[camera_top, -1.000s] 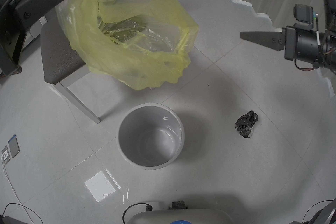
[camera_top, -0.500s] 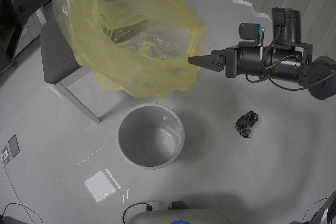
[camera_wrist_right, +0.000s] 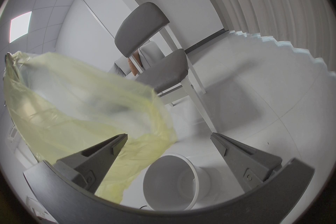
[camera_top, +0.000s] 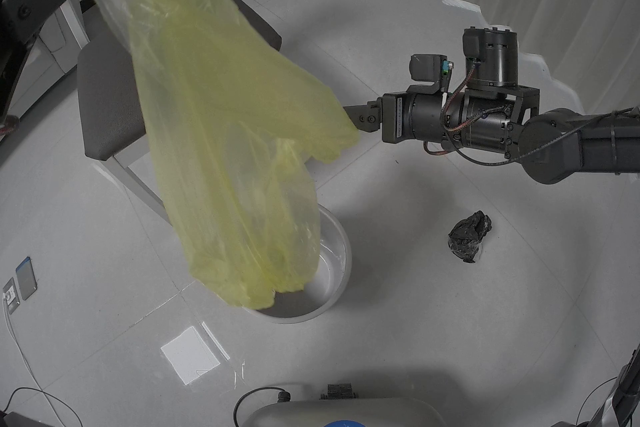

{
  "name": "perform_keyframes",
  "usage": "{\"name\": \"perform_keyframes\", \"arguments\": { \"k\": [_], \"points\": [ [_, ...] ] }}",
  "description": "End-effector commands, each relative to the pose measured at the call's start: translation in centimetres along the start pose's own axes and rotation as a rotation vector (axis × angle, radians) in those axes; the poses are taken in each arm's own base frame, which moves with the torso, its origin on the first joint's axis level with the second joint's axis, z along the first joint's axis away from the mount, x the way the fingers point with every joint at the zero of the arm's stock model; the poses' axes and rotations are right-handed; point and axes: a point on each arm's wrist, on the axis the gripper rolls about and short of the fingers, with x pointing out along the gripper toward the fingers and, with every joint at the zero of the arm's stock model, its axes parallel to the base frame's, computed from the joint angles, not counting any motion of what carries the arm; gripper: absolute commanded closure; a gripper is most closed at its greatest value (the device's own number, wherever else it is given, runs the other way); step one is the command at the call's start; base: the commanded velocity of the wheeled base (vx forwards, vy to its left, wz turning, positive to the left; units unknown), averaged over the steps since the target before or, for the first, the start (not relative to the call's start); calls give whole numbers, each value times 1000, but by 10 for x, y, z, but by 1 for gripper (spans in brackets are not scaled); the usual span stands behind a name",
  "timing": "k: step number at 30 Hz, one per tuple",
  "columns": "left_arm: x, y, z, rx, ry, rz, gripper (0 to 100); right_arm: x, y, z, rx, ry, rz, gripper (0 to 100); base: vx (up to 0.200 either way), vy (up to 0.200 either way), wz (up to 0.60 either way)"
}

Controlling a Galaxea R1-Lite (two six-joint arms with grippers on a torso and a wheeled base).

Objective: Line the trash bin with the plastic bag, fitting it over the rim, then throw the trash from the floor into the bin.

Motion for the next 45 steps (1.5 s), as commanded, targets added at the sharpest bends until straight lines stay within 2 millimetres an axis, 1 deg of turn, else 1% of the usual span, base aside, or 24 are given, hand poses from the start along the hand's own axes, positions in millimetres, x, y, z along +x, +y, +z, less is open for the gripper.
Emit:
{"name": "perform_keyframes", "arguments": {
  "k": [1,9,12,14,16,18,19,21,23,24,26,30,34,35,36,37,39,40,41,43,45],
  "points": [
    [-3,-2,0,0,0,-2,100,4,-3,-2,1,1,-2,0,0,0,0],
    [-5,-5,-1,-1,-5,-23,100,3,-1,3,-8,-10,1,0,0,0,0],
    [-6,-6,-1,-2,-4,-23,100,3,1,-2,-8,7,5,0,0,0,0],
    [-6,-6,-2,-4,-2,-25,100,-9,7,3,-21,1,6,0,0,0,0],
    [-8,-7,0,0,-7,-25,100,-16,9,5,-32,-1,5,0,0,0,0],
    [-9,-9,2,2,-17,-38,100,-23,9,11,-51,-12,-3,0,0,0,0],
    [-9,-9,2,2,-18,-41,100,-23,8,11,-54,-12,-5,0,0,0,0],
    [-12,-12,5,7,-29,-50,100,-27,1,25,-67,-43,-26,0,0,0,0],
    [-13,-13,5,7,-31,-56,100,-29,1,39,-76,-71,-31,0,0,0,0],
    [-14,-13,6,8,-33,-57,100,-29,1,43,-74,-75,-30,0,0,0,0],
    [-15,-14,7,9,-35,-56,100,-23,-1,45,-72,-72,-30,0,0,0,0],
    [-16,-15,6,8,-35,-59,100,-2,-10,48,-78,-86,-27,0,0,0,0],
    [-16,-16,6,5,-36,-67,100,20,-17,41,-73,-73,-19,0,0,0,0],
    [-16,-16,6,5,-36,-67,100,21,-16,41,-73,-73,-18,0,0,0,0],
    [-15,-17,5,3,-35,-72,100,36,-16,37,-71,-69,-3,0,0,0,0],
    [-16,-17,5,4,-38,-76,100,47,-16,27,-59,-35,4,0,0,0,0],
    [-15,-17,4,2,-36,-78,100,60,-14,8,-34,35,16,0,0,0,0],
    [-15,-17,4,2,-36,-78,100,60,-14,8,-34,35,16,0,0,0,0],
    [-15,-17,4,1,-35,-78,100,70,-12,-6,-20,81,24,0,0,0,0],
    [-15,-17,3,-1,-32,-78,100,74,-13,-12,-15,99,27,0,0,0,0],
    [-16,-17,2,-5,-27,-76,100,74,-9,-11,-15,103,34,0,0,0,0]
  ]
}}
